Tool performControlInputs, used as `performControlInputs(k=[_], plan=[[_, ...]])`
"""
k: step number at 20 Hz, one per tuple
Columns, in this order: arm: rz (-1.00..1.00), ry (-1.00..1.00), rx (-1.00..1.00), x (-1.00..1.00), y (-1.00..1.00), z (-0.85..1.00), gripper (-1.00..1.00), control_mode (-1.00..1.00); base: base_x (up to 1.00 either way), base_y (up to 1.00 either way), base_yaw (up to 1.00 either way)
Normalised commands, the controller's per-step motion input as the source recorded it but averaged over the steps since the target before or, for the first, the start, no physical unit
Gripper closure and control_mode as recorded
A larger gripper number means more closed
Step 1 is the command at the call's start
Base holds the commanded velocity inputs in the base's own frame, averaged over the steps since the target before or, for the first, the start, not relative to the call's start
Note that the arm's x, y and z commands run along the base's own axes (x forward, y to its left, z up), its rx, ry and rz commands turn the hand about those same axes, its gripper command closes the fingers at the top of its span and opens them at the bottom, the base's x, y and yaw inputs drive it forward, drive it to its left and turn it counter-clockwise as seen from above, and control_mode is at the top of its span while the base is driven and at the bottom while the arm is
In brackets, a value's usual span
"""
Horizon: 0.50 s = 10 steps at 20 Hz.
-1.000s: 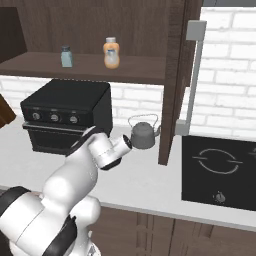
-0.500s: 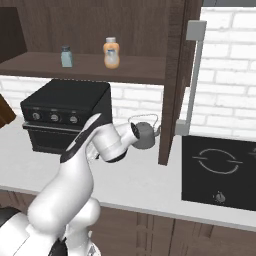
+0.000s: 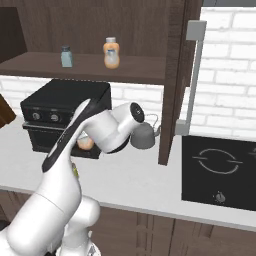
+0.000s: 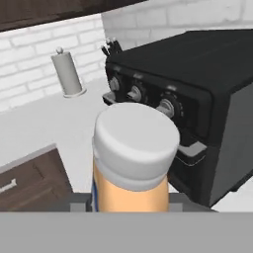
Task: Put the shaker and condiment bottle from the counter next to their counterparts in the cabinet.
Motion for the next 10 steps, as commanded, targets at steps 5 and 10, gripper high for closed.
performControlInputs(k=[5,10], plan=[[-0.34,0.04,0.00,0.05,-0.44,0.99,1.00,-1.00,0.00,0.00,0.00],[-0.21,0.00,0.00,0.03,-0.39,0.88,1.00,-1.00,0.00,0.00,0.00]])
